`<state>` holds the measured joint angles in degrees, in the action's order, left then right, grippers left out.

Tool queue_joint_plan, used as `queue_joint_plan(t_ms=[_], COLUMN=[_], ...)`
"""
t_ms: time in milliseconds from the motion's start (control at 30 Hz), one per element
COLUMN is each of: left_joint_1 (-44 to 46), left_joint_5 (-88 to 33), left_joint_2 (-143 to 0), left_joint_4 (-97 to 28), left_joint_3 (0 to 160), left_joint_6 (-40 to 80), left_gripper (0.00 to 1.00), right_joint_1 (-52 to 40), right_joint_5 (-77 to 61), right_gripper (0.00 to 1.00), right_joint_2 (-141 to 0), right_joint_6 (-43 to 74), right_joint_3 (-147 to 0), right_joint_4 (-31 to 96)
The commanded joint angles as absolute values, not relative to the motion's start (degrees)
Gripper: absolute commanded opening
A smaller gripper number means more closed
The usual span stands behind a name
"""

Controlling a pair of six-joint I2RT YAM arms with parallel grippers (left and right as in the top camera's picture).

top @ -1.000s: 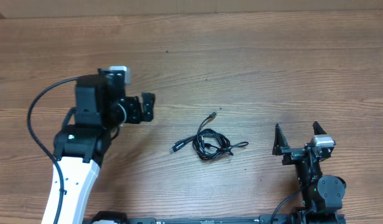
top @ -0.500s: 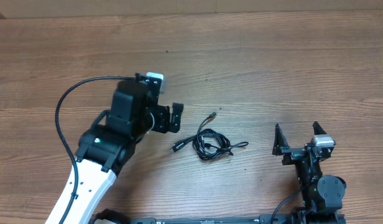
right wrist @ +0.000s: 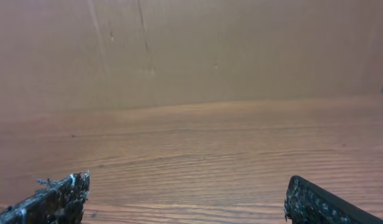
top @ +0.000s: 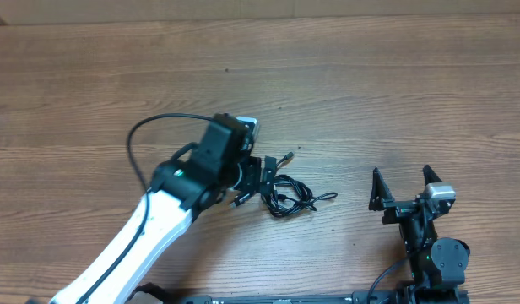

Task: Untangle cables
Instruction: 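Reach the left gripper over the cable bundle and grasp it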

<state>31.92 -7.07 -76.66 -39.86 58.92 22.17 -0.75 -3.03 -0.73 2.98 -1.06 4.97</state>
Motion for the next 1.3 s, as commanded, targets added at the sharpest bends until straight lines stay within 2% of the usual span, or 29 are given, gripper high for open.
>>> queue_joint_plan(t_ms=[0,200,333,733,833,933,1000,1200,1267], left_joint_1=[32.47,32.42,33.71,38.02,38.06,38.46,38.72,38.72,38.79], left_joint_5=[-7.51,-7.55,-12.12,-6.87,-6.98,-6.44,-5.32,-4.45,-4.38], left_joint_2=[-82.37,-90.87,-94.80,-99.35,-99.35,-99.35,-99.35,-99.37,-99.44], left_joint_4=[-39.77,-38.92,-39.20,-40.29,-40.34,-40.40,-40.27,-40.12,-39.99], left_joint_3=[60.27,60.27,60.27,60.27,60.27,60.27,60.27,60.27,60.27], left_joint_6=[30.15,32.40,32.53,41.30,42.61,42.92,42.85,42.22,42.28], left_gripper=[1.00,1.00,1.00,1.00,0.90,0.70,0.63,0.60,0.66], right_joint_1=[-0.62,-0.62,-0.62,-0.62,-0.62,-0.62,-0.62,-0.62,-0.62], right_joint_5=[-3.49,-3.51,-3.53,-3.51,-3.51,-3.51,-3.51,-3.51,-3.51], right_gripper=[1.00,1.00,1.00,1.00,1.00,1.00,1.00,1.00,1.00], right_joint_2=[-0.16,-0.16,-0.16,-0.16,-0.16,-0.16,-0.16,-0.16,-0.16], right_joint_6=[8.62,9.02,9.04,11.16,11.16,11.16,11.16,11.16,11.16], right_joint_3=[-0.45,-0.45,-0.45,-0.45,-0.45,-0.45,-0.45,-0.45,-0.45], right_joint_4=[4.60,4.60,4.62,4.62,4.62,4.62,4.62,4.62,4.62])
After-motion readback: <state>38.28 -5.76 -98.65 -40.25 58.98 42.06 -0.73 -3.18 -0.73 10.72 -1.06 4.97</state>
